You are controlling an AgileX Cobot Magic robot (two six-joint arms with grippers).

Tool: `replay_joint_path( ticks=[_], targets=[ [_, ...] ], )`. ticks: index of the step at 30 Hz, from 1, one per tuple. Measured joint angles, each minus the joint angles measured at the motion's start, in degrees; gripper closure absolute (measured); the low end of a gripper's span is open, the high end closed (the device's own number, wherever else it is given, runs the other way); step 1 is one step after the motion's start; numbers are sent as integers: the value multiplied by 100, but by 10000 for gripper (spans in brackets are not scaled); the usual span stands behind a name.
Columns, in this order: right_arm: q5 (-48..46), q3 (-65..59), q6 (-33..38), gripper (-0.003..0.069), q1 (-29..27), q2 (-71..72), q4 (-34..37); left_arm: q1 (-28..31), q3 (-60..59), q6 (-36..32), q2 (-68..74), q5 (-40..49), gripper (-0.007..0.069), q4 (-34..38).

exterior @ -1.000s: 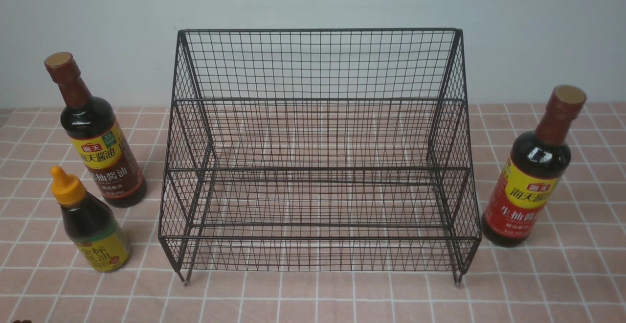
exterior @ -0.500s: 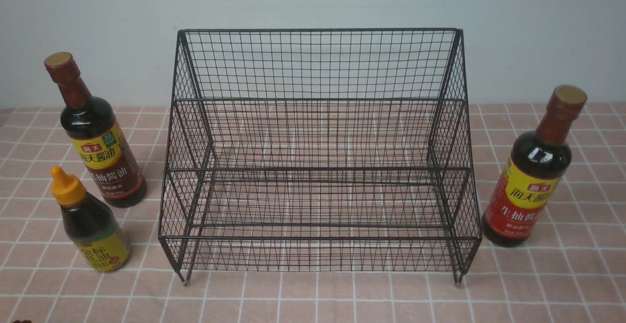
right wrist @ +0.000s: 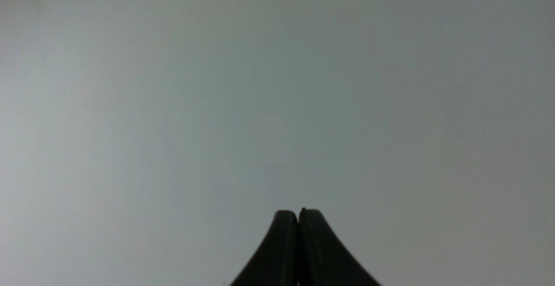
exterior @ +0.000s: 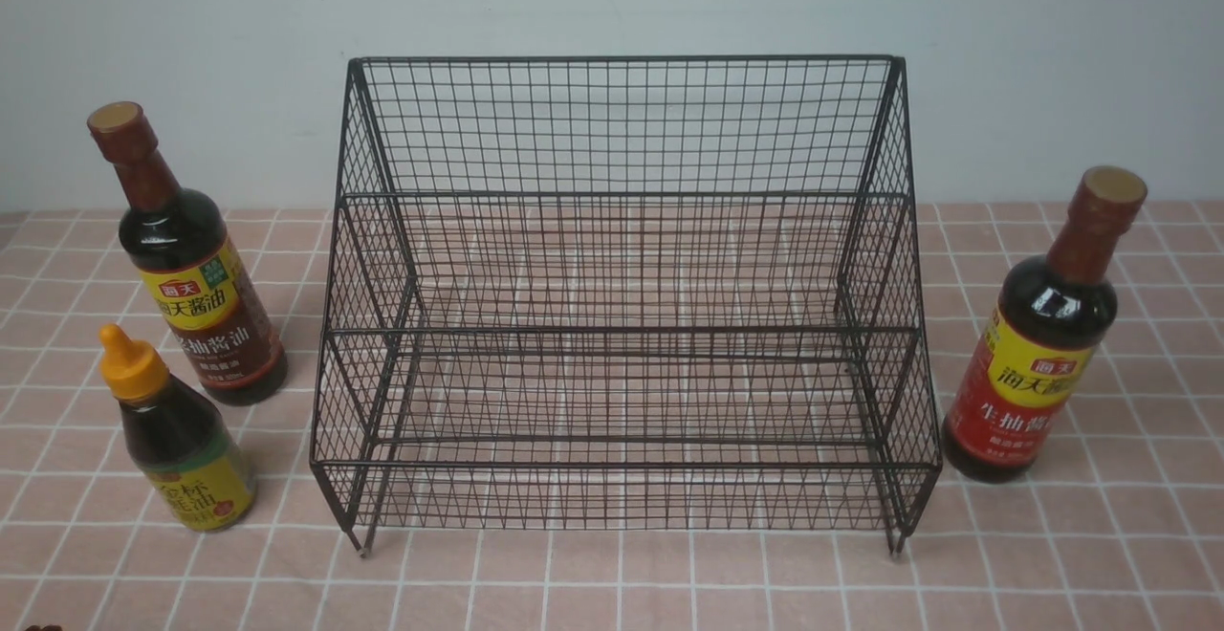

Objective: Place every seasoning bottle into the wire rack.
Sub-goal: Use the right arm to grab the condiment bottle closest to it

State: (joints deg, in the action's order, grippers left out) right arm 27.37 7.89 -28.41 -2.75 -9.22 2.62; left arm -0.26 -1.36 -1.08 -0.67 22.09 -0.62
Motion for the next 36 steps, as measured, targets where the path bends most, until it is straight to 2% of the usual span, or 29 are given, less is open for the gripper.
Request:
replay_joint_path(
  ticks=[4, 9, 15, 18, 20, 22, 23, 24, 26, 30, 34, 36],
  targets=[
    [-229, 707, 68, 673, 62, -1316, -993, 0, 0, 0, 0, 0, 631, 0],
    [-369, 1156, 219, 673, 302, -2793, -1602, 0, 0, 0, 0, 0, 631, 0],
    [-172, 1624, 774, 672, 560, -4244, -1718, 0, 0, 0, 0, 0, 631, 0],
    [1, 1911, 901, 645, 576, -4798, -1756, 0, 0, 0, 0, 0, 631, 0],
    [51, 2069, 923, 610, 573, -5014, -1763, 0, 0, 0, 0, 0, 631, 0],
    [93, 2259, 936, 551, 573, -5331, -1787, 0, 0, 0, 0, 0, 631, 0],
    [125, 2348, 941, 498, 573, -5529, -1835, 0, 0, 0, 0, 0, 631, 0],
    [125, 2361, 941, 498, 573, -5529, -1835, 0, 0, 0, 0, 0, 631, 0],
    [256, 2498, 954, 368, 573, -5935, -1971, 0, 0, 0, 0, 0, 631, 0],
    [483, 2552, 1115, 211, 573, -6340, -2072, 0, 0, 0, 0, 0, 631, 0],
    [499, 2557, 1250, 120, 573, -6601, -2077, 0, 0, 0, 0, 0, 631, 0],
    [499, 2557, 1303, 97, 573, -6728, -2083, 0, 0, 0, 0, 0, 631, 0]
  ],
)
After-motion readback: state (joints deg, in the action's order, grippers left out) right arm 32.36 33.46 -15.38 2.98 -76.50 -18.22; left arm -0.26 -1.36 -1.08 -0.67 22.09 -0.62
